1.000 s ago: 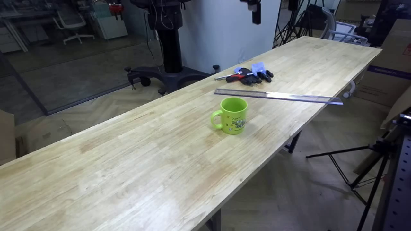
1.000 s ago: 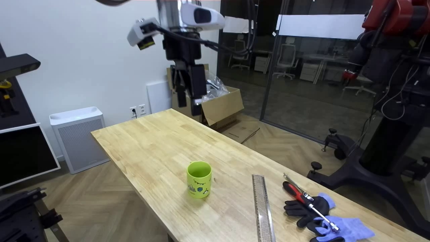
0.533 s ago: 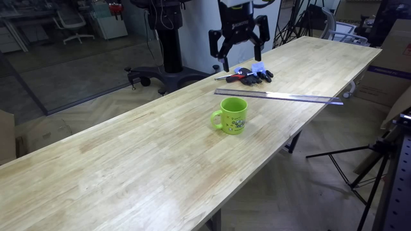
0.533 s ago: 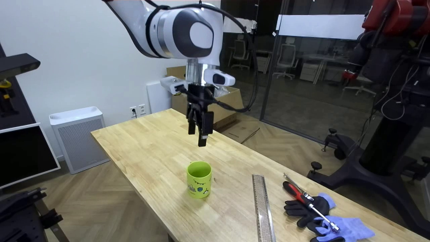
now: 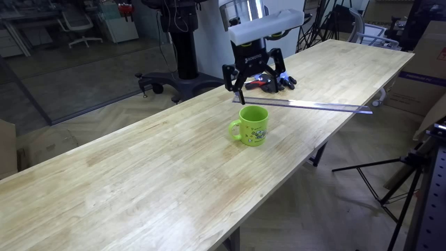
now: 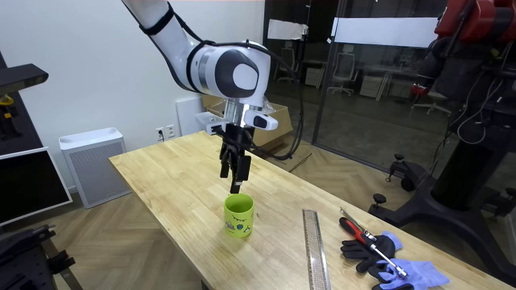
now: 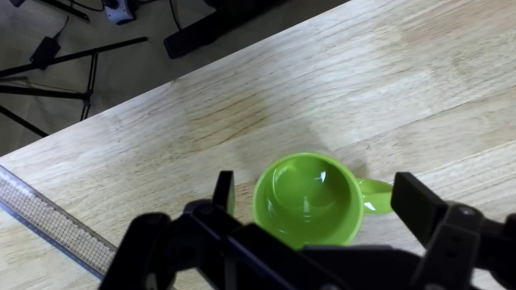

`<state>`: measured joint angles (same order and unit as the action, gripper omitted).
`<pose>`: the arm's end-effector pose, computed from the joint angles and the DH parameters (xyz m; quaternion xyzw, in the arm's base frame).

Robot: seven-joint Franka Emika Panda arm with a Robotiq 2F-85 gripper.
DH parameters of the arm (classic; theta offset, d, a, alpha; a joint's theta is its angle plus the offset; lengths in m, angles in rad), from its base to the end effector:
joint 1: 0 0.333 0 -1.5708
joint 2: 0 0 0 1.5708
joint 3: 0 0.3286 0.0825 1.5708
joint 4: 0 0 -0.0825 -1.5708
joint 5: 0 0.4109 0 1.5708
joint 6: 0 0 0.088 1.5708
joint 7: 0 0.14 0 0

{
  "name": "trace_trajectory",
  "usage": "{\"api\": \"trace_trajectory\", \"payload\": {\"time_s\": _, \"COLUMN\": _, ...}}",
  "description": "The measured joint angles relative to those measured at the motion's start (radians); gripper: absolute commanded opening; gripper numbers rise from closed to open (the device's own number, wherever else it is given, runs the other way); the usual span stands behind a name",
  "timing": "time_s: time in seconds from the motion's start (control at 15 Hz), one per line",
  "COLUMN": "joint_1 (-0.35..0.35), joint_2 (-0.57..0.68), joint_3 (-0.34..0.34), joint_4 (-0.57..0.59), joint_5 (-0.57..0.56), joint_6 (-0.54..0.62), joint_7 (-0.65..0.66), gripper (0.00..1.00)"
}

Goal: Move the cup forward

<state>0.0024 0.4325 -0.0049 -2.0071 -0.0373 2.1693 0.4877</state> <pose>0.5884 -0.0040 0.1779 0.9641 -0.2282 -0.1272 0.0468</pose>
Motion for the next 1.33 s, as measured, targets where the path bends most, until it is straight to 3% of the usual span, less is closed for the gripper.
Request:
{"api": "trace_trajectory", "payload": {"time_s": 0.27, "joint_1": 0.021, "joint_2": 0.0, "joint_3": -0.024, "joint_4": -0.01, "joint_5": -0.009, "joint_6": 0.054, "joint_7": 0.007, "gripper": 1.0}}
{"api": "trace_trajectory", "payload": {"time_s": 0.6, "joint_1": 0.096, "joint_2": 0.015, "joint_3": -0.119, "joint_4": -0.118, "joint_5": -0.103, "joint_6": 0.438, "joint_7": 0.107, "gripper": 1.0}}
{"api": "trace_trajectory", "payload": {"time_s": 0.8, "joint_1": 0.137, "joint_2": 0.032, "joint_3": -0.173, "joint_4": -0.19, "joint_5": -0.102, "joint_6": 0.589, "joint_7": 0.162, "gripper": 1.0}}
{"api": "trace_trajectory", "payload": {"time_s": 1.07, "joint_1": 0.165, "joint_2": 0.034, "joint_3": -0.202, "joint_4": -0.267, "joint_5": -0.063, "joint_6": 0.683, "joint_7": 0.177, "gripper": 1.0}}
{"api": "trace_trajectory", "payload": {"time_s": 1.33, "joint_1": 0.189, "joint_2": 0.034, "joint_3": -0.202, "joint_4": -0.284, "joint_5": -0.02, "joint_6": 0.689, "joint_7": 0.177, "gripper": 1.0}}
